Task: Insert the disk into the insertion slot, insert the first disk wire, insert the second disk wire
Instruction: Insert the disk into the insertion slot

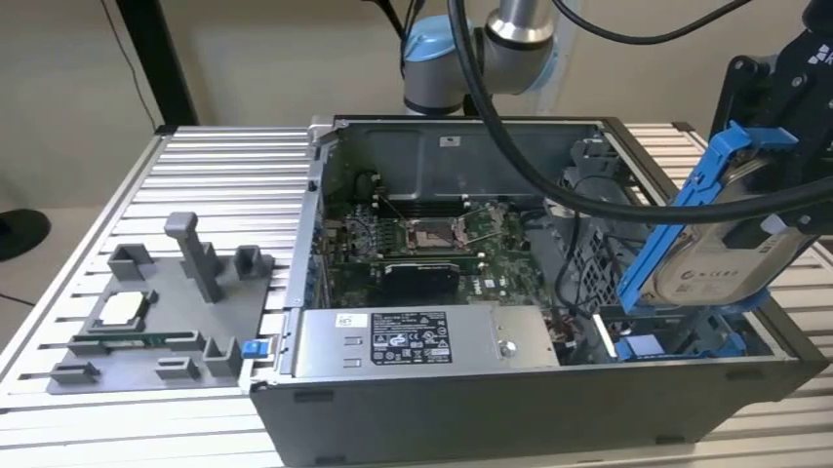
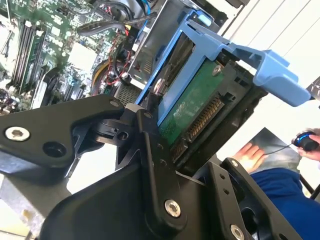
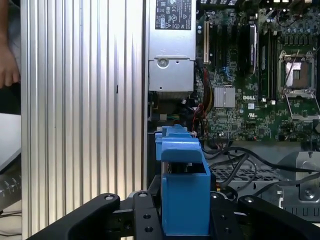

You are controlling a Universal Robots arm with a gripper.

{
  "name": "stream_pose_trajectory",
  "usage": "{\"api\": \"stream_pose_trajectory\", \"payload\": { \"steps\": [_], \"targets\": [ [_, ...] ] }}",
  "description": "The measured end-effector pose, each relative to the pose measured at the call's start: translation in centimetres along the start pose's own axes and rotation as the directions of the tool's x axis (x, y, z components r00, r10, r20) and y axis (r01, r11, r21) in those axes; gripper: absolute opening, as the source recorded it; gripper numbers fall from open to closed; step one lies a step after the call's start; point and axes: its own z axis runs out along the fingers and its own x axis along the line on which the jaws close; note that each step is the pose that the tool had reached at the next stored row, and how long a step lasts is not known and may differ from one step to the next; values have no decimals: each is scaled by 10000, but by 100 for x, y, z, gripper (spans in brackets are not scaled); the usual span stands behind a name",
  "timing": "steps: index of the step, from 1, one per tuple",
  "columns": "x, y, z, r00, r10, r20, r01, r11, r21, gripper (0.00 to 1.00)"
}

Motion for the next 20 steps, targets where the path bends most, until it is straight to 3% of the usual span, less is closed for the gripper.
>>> {"api": "stream_pose_trajectory", "payload": {
  "steps": [9, 20],
  "targets": [
    [0, -1, 12, 10000, 0, 1, 0, 10000, -25, 0],
    [-4, -25, 101, 10000, -1, -1, 1, 10000, -42, 0]
  ]
}}
